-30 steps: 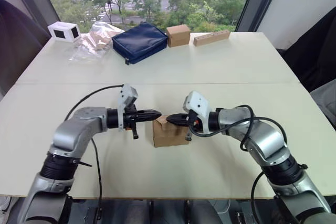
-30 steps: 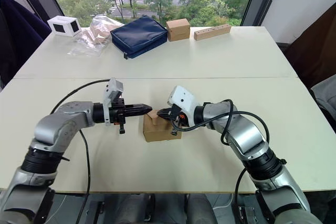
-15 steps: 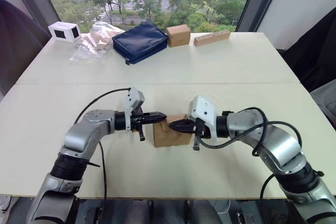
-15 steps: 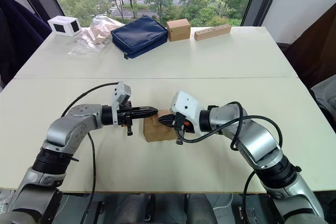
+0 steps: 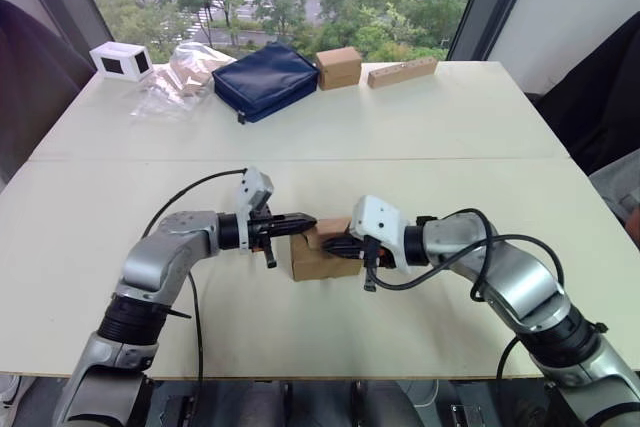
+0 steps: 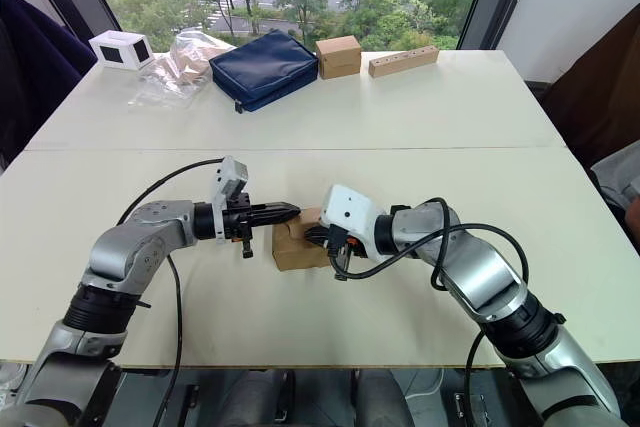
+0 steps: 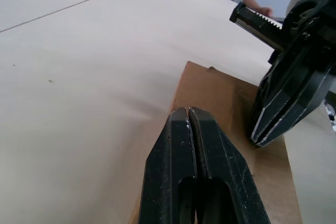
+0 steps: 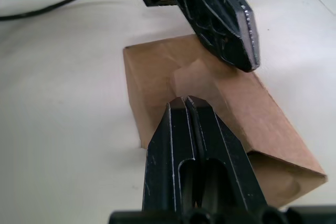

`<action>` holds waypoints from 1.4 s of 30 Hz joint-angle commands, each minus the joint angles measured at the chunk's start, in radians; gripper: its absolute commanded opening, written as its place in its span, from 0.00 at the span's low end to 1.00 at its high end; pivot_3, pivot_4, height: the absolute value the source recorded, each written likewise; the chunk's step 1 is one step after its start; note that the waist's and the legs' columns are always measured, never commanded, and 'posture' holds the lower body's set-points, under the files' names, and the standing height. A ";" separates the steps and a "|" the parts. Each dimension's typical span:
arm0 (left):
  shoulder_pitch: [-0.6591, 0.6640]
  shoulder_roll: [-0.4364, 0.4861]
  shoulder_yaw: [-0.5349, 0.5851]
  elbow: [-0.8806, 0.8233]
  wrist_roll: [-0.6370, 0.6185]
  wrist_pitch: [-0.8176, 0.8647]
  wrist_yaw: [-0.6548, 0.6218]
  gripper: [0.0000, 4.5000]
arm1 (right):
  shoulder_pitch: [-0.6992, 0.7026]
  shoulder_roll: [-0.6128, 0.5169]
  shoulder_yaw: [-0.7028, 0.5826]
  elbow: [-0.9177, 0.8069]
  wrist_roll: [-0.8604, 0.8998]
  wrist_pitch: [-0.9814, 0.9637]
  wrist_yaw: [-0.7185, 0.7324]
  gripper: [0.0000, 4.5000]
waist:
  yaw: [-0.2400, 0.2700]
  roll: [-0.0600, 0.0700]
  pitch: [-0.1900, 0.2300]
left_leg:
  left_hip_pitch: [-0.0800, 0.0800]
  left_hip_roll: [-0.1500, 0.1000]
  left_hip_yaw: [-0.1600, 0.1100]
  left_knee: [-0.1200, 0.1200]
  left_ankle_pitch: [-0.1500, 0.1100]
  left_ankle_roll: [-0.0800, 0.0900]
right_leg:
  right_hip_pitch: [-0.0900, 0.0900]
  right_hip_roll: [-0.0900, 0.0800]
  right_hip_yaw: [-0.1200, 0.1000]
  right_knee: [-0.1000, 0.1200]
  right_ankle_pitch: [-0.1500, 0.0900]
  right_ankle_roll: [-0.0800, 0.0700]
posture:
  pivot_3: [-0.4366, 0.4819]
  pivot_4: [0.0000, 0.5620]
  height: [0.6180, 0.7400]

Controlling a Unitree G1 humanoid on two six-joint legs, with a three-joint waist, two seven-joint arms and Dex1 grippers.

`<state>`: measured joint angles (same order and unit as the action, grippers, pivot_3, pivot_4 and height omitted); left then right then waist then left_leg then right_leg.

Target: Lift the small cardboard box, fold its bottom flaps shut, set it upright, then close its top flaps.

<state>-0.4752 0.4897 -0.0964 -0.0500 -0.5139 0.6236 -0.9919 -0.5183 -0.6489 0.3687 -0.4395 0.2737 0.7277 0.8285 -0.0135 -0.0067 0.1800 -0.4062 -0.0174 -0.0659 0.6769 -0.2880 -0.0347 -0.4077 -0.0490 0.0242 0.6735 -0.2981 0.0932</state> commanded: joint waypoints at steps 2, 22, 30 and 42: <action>0.011 -0.002 0.014 -0.015 -0.011 0.005 0.005 0.01 | -0.011 0.000 -0.002 0.017 -0.046 -0.017 -0.015 0.00 | 0.001 0.000 0.000 | 0.000 0.000 0.000 0.000 0.000 0.000 | 0.000 0.000 0.000 0.000 0.000 0.000 | 0.48 0.27 1.00; 0.021 0.034 -0.048 -0.056 0.085 -0.083 -0.013 0.01 | 0.048 0.024 -0.180 -0.105 0.175 0.116 0.011 0.00 | 0.001 0.000 0.000 | 0.000 0.000 0.000 0.000 0.000 0.000 | 0.000 -0.001 0.000 0.000 0.000 0.000 | 0.48 0.27 1.00; -0.022 0.062 0.016 -0.164 0.004 0.016 0.009 0.01 | 0.025 0.032 -0.226 -0.038 0.169 0.077 -0.027 0.00 | 0.000 0.000 0.000 | 0.000 0.000 0.000 0.000 0.000 0.000 | 0.000 0.000 0.000 0.000 0.000 0.000 | 0.48 0.27 1.00; 0.017 0.066 -0.051 -0.215 0.046 0.025 0.035 0.01 | 0.015 0.029 -0.109 0.036 0.065 -0.007 -0.013 0.00 | 0.000 0.000 0.000 | 0.000 0.000 0.000 0.000 0.000 0.000 | 0.000 0.000 0.000 0.000 0.000 0.000 | 0.48 0.27 1.00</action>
<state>-0.4716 0.5442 -0.1322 -0.2383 -0.4842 0.6678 -0.9522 -0.4858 -0.6176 0.2516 -0.4001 0.3556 0.7465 0.8121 -0.0136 -0.0068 0.1800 -0.4063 -0.0176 -0.0660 0.6768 -0.2881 -0.0346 -0.4074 -0.0490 0.0241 0.6733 -0.2981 0.0932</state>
